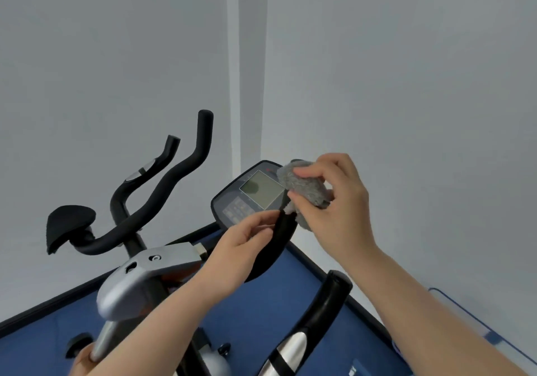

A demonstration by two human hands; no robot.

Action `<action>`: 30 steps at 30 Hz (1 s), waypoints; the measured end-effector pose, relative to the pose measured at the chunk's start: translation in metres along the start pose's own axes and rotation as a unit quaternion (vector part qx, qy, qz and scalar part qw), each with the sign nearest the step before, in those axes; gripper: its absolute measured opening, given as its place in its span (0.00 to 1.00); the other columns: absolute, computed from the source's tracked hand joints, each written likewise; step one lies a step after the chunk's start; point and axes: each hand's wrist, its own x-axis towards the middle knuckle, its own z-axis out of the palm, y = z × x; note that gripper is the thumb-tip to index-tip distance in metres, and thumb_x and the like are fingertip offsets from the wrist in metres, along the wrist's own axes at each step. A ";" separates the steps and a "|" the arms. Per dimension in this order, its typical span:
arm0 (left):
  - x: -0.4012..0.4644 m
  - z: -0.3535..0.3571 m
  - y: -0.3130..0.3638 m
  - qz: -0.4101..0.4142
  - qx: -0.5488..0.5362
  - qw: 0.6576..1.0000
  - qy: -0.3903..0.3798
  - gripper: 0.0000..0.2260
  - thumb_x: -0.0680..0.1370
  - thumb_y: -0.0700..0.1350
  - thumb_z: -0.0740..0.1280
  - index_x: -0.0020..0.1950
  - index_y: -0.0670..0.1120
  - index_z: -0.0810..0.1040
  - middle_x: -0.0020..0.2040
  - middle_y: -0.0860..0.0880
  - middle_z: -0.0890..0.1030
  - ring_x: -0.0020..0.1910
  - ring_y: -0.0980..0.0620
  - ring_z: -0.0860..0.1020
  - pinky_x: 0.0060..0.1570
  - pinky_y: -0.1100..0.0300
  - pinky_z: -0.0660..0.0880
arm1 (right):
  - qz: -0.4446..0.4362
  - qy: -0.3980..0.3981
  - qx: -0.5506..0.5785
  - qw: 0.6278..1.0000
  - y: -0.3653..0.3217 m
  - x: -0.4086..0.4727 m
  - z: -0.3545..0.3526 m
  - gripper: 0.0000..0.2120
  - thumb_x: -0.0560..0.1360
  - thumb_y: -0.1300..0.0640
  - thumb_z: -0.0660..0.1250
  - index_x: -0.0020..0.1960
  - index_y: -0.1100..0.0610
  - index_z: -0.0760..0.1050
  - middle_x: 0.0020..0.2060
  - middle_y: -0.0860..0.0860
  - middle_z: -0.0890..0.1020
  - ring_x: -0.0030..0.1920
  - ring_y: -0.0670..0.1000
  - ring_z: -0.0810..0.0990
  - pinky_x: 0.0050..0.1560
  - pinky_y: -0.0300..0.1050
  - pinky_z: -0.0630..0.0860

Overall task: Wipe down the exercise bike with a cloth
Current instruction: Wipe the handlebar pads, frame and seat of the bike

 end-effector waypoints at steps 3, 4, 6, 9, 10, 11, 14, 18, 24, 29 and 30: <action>-0.014 -0.020 -0.010 0.009 0.109 0.994 -0.017 0.13 0.82 0.44 0.61 0.61 0.59 0.78 0.52 0.61 0.82 0.53 0.61 0.80 0.56 0.63 0.76 | 0.005 -0.125 -0.125 0.984 -0.013 -0.025 0.009 0.16 0.67 0.66 0.74 0.49 0.51 0.76 0.49 0.39 0.69 0.50 0.43 0.74 0.42 0.40 0.77; -0.018 -0.025 -0.013 0.011 0.144 0.989 -0.028 0.13 0.82 0.44 0.62 0.60 0.60 0.78 0.52 0.61 0.82 0.51 0.61 0.80 0.56 0.60 0.77 | 0.008 -0.150 -0.142 0.978 -0.015 -0.027 0.009 0.16 0.67 0.66 0.74 0.49 0.50 0.75 0.49 0.39 0.68 0.50 0.42 0.73 0.42 0.38 0.76; -0.026 -0.034 -0.021 0.019 0.200 0.979 -0.042 0.13 0.81 0.44 0.62 0.61 0.59 0.78 0.52 0.61 0.81 0.52 0.63 0.79 0.57 0.58 0.76 | 0.044 -0.142 -0.145 0.978 -0.020 -0.019 0.008 0.17 0.68 0.65 0.73 0.49 0.49 0.73 0.50 0.40 0.67 0.48 0.43 0.73 0.40 0.35 0.74; -0.034 -0.038 -0.030 0.060 0.242 0.968 -0.026 0.14 0.81 0.46 0.63 0.65 0.57 0.75 0.55 0.64 0.79 0.56 0.68 0.74 0.59 0.66 0.71 | 0.083 -0.125 -0.224 0.963 -0.035 -0.021 0.023 0.16 0.71 0.65 0.70 0.52 0.50 0.70 0.52 0.44 0.66 0.51 0.46 0.70 0.37 0.35 0.70; -0.037 -0.039 -0.031 0.074 0.245 0.966 -0.021 0.14 0.82 0.46 0.62 0.66 0.57 0.75 0.56 0.64 0.78 0.56 0.69 0.73 0.57 0.71 0.69 | 0.095 -0.139 -0.267 0.949 -0.042 -0.031 0.032 0.15 0.72 0.64 0.68 0.53 0.50 0.69 0.52 0.45 0.65 0.52 0.48 0.68 0.36 0.35 0.68; -0.039 -0.039 -0.032 0.087 0.244 0.966 -0.020 0.14 0.82 0.46 0.62 0.67 0.57 0.74 0.56 0.64 0.77 0.56 0.70 0.72 0.55 0.74 0.67 | 0.107 -0.153 -0.296 0.937 -0.048 -0.042 0.042 0.14 0.73 0.64 0.66 0.54 0.50 0.68 0.53 0.46 0.64 0.51 0.49 0.67 0.34 0.35 0.66; -0.042 -0.042 -0.035 0.112 0.235 0.965 -0.025 0.15 0.82 0.43 0.62 0.68 0.56 0.73 0.57 0.64 0.77 0.58 0.70 0.70 0.54 0.78 0.65 | 0.125 -0.180 -0.276 0.936 -0.058 -0.059 0.050 0.13 0.74 0.63 0.65 0.53 0.49 0.66 0.51 0.45 0.62 0.50 0.48 0.66 0.34 0.34 0.64; -0.045 -0.049 -0.043 0.123 0.245 0.961 -0.025 0.17 0.82 0.41 0.62 0.69 0.54 0.73 0.60 0.62 0.76 0.60 0.66 0.71 0.58 0.77 0.62 | 0.178 -0.095 -0.242 0.949 -0.050 -0.038 0.036 0.12 0.75 0.61 0.67 0.55 0.49 0.76 0.54 0.45 0.68 0.53 0.47 0.70 0.43 0.38 0.70; -0.056 -0.056 -0.056 0.107 0.255 0.961 0.021 0.18 0.82 0.41 0.61 0.71 0.51 0.72 0.62 0.58 0.70 0.61 0.62 0.65 0.57 0.81 0.55 | 0.212 -0.068 -0.248 0.943 -0.063 -0.080 0.061 0.13 0.77 0.58 0.67 0.59 0.45 0.78 0.53 0.42 0.66 0.53 0.48 0.70 0.45 0.34 0.69; -0.053 -0.059 -0.058 0.084 0.215 0.972 0.030 0.15 0.81 0.42 0.63 0.67 0.51 0.74 0.57 0.58 0.71 0.58 0.61 0.67 0.52 0.75 0.60 | 0.230 -0.104 -0.205 0.946 -0.058 -0.052 0.045 0.12 0.75 0.58 0.67 0.55 0.44 0.78 0.53 0.42 0.73 0.52 0.51 0.76 0.50 0.48 0.75; -0.053 -0.059 -0.058 0.081 0.207 0.974 0.033 0.14 0.81 0.42 0.64 0.67 0.50 0.75 0.56 0.58 0.71 0.58 0.61 0.68 0.53 0.74 0.60 | 0.225 -0.103 -0.227 0.942 -0.058 -0.054 0.049 0.12 0.76 0.59 0.66 0.56 0.45 0.78 0.54 0.43 0.72 0.55 0.51 0.73 0.50 0.43 0.73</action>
